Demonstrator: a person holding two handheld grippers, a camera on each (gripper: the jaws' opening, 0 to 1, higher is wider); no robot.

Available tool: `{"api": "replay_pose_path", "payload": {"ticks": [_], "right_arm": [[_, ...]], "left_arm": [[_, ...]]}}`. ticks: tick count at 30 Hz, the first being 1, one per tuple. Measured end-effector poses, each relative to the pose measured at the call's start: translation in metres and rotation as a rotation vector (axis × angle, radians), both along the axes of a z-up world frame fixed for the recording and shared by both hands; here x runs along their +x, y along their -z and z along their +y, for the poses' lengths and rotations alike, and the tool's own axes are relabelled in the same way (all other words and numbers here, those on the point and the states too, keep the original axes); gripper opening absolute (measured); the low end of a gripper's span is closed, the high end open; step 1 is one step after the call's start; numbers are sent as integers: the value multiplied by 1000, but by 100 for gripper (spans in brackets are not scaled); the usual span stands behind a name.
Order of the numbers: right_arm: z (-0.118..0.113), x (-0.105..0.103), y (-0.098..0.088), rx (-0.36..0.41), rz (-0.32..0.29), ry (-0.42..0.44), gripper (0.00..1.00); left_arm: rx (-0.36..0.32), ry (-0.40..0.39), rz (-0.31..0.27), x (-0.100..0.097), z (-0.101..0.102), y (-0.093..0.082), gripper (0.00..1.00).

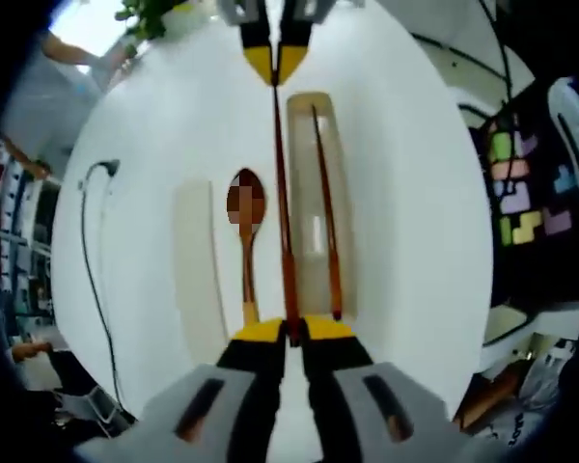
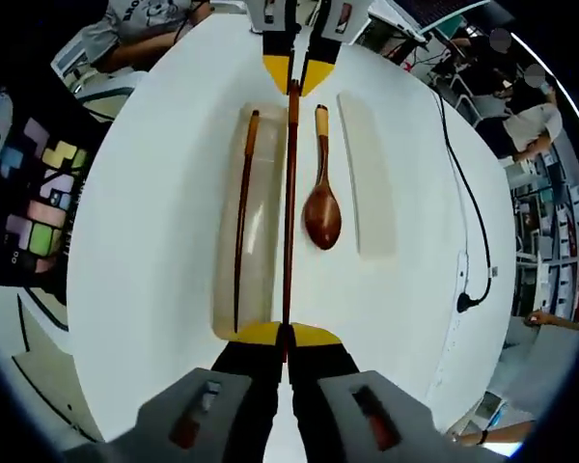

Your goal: Arrange the utensils inside the cutlery case until each visible utensil rests in its matching compartment.

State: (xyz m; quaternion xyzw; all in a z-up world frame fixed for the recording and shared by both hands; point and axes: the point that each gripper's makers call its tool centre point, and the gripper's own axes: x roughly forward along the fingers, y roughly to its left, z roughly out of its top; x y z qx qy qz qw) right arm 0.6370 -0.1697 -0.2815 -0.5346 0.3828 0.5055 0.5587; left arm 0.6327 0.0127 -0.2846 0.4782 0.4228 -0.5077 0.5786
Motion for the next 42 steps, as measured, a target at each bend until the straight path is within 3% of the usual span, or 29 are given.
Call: {"api": "replay_pose_path", "payload": {"ticks": [11,15,21,25,29,42], "right_arm": [[-2,-14,25,6,57,2,0],[-1,-16,36,-27,75,4,0],[-3,-16,47,-16,108,18,0],[-2,-17,49,-1,120,31,0],[-3,-16,51,2,132,36,0],[-1,-18,56,40,155,45,2]], "left_arm": [[15,-2,73,-14,-4,28,6],[30,10,76,-14,-6,32,6],[39,11,92,-16,-6,38,6],[39,3,93,-14,-6,41,6],[38,0,95,-29,-8,50,6],[27,35,94,-24,-7,52,7]]}}
